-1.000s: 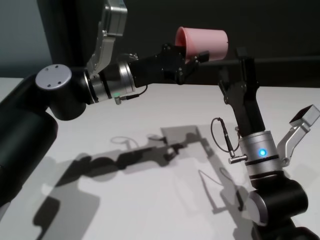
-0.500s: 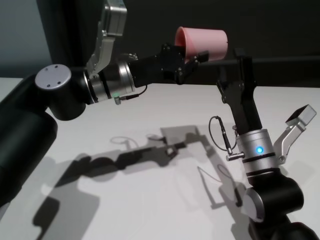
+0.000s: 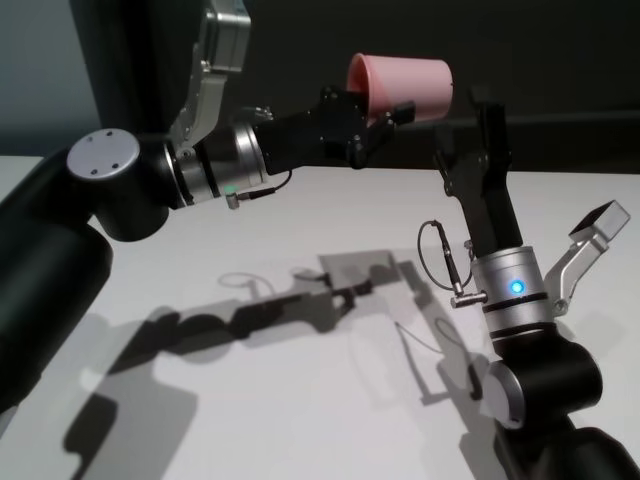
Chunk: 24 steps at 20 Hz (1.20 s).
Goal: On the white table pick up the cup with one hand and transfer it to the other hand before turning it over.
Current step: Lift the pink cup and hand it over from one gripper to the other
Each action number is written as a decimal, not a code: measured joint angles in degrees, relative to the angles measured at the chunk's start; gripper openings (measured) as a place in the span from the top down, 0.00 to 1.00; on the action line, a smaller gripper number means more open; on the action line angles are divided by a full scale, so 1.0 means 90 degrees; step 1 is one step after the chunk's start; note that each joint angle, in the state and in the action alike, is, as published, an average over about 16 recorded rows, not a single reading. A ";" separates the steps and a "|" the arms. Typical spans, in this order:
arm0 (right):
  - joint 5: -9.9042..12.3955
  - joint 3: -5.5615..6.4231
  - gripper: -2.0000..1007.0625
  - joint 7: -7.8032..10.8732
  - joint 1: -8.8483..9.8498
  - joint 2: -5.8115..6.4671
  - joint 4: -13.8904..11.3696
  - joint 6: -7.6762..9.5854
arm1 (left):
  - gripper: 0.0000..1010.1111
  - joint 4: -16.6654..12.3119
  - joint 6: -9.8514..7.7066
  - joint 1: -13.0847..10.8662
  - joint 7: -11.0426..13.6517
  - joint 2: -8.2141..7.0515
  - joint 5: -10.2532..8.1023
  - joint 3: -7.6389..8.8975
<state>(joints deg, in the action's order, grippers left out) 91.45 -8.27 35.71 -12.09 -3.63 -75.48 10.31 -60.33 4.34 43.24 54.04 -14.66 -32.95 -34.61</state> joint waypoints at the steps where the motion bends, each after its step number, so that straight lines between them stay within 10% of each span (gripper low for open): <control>1: 0.0015 -0.0010 0.00 0.0006 -0.0029 0.0005 0.0030 -0.0007 | 0.95 0.0000 0.0000 0.0000 0.0000 0.0000 0.0000 0.0000; 24: 0.0288 -0.0318 0.00 0.0139 -0.0568 0.0103 0.0548 -0.0104 | 0.95 0.0000 0.0000 0.0000 0.0000 0.0000 0.0000 0.0000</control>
<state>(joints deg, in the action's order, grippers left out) 94.04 -11.13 36.96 -17.20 -2.71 -70.55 9.38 -60.33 4.34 43.24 54.04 -14.66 -32.95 -34.61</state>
